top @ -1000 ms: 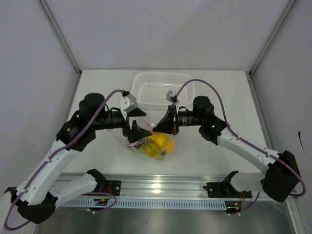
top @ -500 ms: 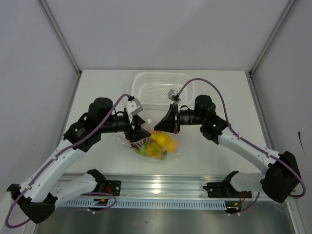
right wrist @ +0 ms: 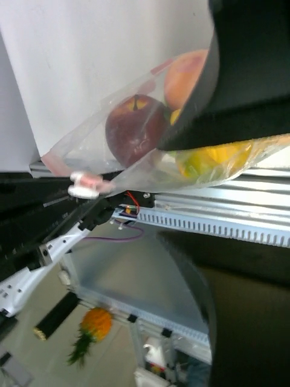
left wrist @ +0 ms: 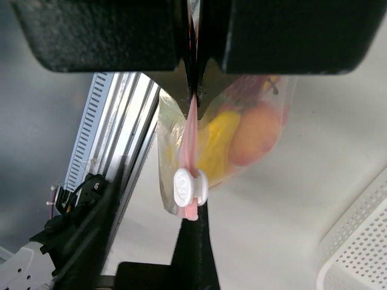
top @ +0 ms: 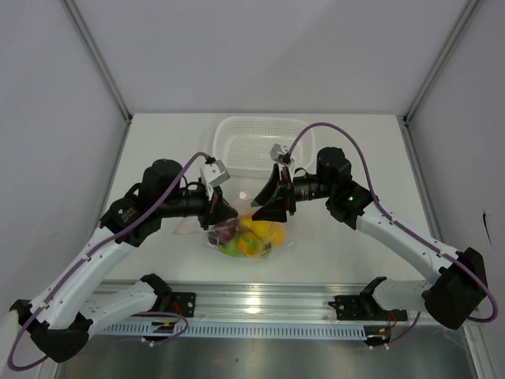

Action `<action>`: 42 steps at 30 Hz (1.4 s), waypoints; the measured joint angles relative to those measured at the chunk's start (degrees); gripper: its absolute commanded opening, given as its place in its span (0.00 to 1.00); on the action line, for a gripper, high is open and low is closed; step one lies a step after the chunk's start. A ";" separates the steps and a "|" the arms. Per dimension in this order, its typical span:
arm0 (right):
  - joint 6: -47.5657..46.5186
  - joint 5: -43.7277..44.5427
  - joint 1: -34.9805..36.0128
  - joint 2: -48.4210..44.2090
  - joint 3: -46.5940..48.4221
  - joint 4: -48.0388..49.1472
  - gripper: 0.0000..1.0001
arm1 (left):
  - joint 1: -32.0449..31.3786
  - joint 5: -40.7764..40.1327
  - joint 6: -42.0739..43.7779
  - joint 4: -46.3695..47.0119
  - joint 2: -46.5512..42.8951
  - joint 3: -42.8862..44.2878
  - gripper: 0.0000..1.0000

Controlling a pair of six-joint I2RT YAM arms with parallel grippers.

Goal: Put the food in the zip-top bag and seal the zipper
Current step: Zip the zipper food storage bag at the center of the board.

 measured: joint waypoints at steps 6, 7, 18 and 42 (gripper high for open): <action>-3.34 -5.92 0.00 2.99 6.32 -3.56 0.66 | 0.00 0.24 -0.02 -1.75 1.01 3.23 0.01; -3.69 -6.80 0.00 3.85 7.10 -3.91 0.66 | 0.00 0.39 -0.04 -1.73 1.05 3.34 0.01; -2.69 -9.70 1.40 10.58 8.68 -3.32 0.45 | 0.00 1.86 -0.46 -2.27 1.29 3.34 0.00; -1.73 -4.98 5.79 10.60 8.22 -1.79 0.00 | -0.07 1.22 -2.62 -0.33 0.83 5.68 0.66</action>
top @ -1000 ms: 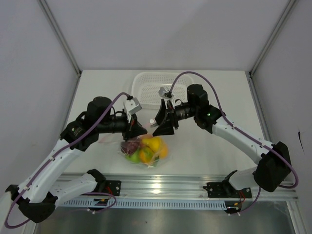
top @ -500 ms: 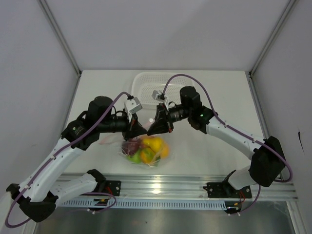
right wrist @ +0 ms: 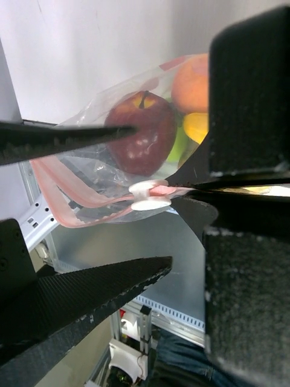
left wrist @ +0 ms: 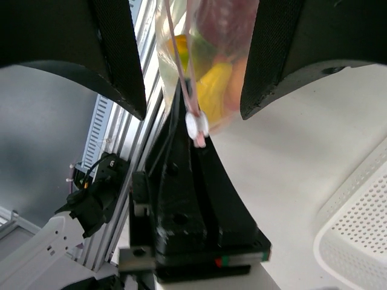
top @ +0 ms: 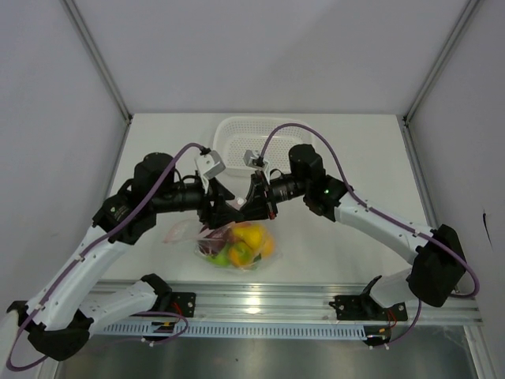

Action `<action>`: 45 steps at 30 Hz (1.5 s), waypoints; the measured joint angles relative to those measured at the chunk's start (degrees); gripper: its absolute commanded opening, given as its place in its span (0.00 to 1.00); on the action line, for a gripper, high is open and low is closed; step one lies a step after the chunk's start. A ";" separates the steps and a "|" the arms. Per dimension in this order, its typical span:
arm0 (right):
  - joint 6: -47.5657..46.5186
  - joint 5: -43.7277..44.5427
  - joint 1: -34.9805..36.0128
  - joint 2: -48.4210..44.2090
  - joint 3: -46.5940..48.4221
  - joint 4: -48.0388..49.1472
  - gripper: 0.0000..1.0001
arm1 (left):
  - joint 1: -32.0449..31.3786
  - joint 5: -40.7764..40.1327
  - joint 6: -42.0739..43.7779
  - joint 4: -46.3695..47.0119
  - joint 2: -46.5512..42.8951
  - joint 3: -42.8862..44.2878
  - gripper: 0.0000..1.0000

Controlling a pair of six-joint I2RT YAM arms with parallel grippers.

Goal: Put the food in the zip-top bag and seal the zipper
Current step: Zip the zipper food storage bag at the center of the board.

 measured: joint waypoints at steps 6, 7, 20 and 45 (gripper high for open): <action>-2.67 2.25 1.46 -1.86 -0.52 -2.21 0.00 | 0.70 1.92 -2.89 1.57 3.89 1.73 0.48; -2.99 2.80 1.64 -2.16 -0.72 -2.47 0.00 | 0.90 2.80 -3.48 1.62 4.42 1.73 0.45; -4.92 5.57 1.77 -4.50 -1.88 -4.22 0.00 | 2.82 10.19 -6.12 2.95 5.16 1.75 0.22; -3.45 0.72 -0.20 -5.22 -1.40 -2.71 0.19 | 3.78 16.11 -6.84 2.69 6.36 2.40 0.01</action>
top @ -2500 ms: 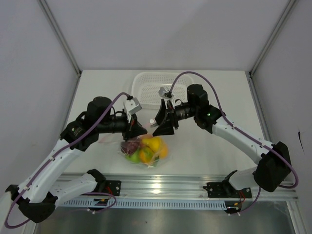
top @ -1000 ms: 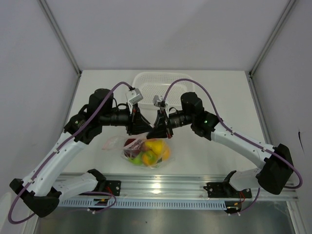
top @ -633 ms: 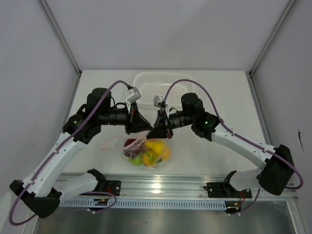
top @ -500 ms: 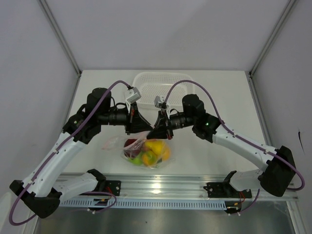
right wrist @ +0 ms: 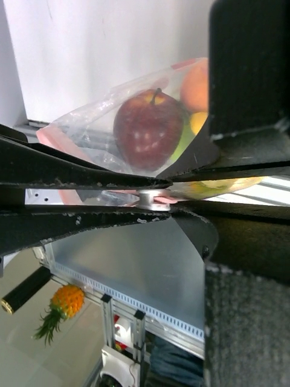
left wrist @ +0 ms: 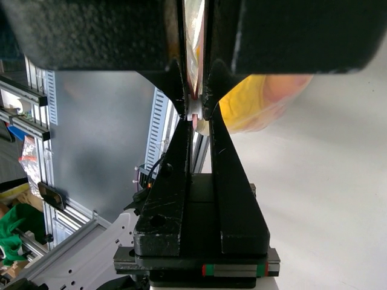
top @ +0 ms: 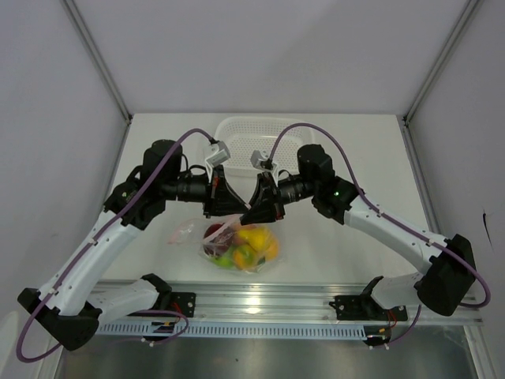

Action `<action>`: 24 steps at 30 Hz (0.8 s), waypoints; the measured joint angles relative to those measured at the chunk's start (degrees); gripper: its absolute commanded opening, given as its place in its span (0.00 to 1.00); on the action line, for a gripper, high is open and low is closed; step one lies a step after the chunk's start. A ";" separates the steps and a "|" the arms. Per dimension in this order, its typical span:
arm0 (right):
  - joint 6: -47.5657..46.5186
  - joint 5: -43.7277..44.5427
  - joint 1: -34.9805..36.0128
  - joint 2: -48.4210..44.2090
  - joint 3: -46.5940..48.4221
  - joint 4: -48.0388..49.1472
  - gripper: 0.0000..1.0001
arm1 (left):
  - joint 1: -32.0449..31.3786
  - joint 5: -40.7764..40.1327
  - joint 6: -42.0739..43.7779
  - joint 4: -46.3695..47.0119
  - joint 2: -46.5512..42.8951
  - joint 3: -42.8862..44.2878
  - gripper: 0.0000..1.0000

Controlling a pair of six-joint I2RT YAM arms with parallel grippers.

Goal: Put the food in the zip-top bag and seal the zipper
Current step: Zip the zipper food storage bag at the center of the board.

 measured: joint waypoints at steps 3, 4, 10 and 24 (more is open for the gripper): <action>-1.07 -1.73 -0.09 1.25 2.14 -3.08 0.17 | 0.07 0.61 0.02 -0.09 0.20 0.26 0.01; -1.44 -2.27 -0.11 1.66 2.73 -4.00 0.14 | 0.20 0.83 0.00 -0.20 0.24 0.26 0.01; -2.54 -3.19 -0.24 3.48 4.87 -8.15 0.00 | 0.42 1.11 0.04 -1.20 0.57 0.37 0.01; 14.47 12.83 -0.96 -7.58 -11.28 14.19 0.00 | 0.42 -1.31 1.07 -0.98 -0.96 -1.16 0.03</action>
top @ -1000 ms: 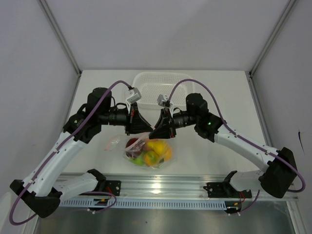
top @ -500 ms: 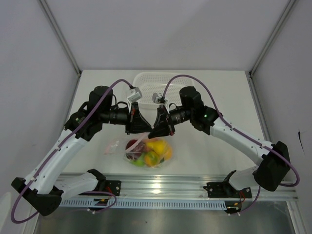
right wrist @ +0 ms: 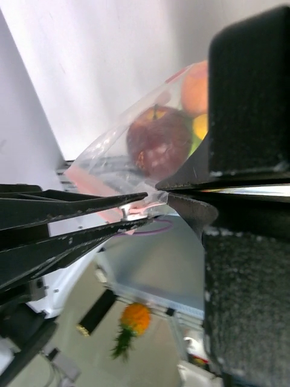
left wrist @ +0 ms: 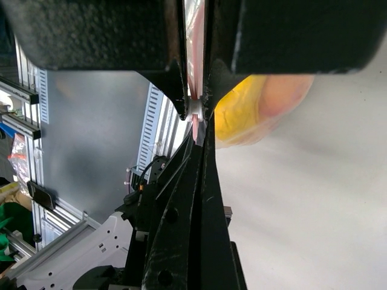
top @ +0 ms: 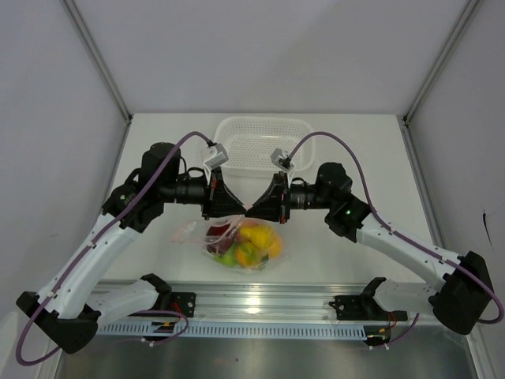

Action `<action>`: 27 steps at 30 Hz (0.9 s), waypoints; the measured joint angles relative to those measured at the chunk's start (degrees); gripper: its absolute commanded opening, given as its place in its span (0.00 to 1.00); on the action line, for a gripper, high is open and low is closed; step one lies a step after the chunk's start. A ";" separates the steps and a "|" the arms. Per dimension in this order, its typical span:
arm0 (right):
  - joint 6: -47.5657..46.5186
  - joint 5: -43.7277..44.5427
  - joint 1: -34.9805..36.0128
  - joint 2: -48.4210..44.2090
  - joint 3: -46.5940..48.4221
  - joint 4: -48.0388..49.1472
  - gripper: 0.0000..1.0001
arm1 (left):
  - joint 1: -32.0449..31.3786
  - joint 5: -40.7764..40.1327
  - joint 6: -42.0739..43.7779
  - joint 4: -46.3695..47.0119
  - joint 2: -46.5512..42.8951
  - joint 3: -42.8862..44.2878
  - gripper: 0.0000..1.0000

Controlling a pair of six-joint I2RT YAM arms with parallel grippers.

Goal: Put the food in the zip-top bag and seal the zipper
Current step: Zip the zipper food storage bag at the center of the board.

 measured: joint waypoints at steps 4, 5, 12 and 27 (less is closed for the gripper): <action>3.13 5.16 0.85 -2.56 -1.49 2.43 0.00 | 0.00 0.02 0.00 0.46 -0.76 -0.02 0.05; 3.45 5.97 0.90 -2.78 -1.53 2.51 0.00 | 0.02 0.02 -0.02 0.68 -0.83 0.00 0.07; 4.74 5.46 -0.87 -3.76 -1.68 2.51 0.08 | 0.02 0.26 -0.02 1.05 -0.83 0.00 0.00; -23.52 -9.84 -0.48 9.18 25.35 -35.30 0.49 | -0.17 5.35 0.50 -6.16 2.34 5.75 0.01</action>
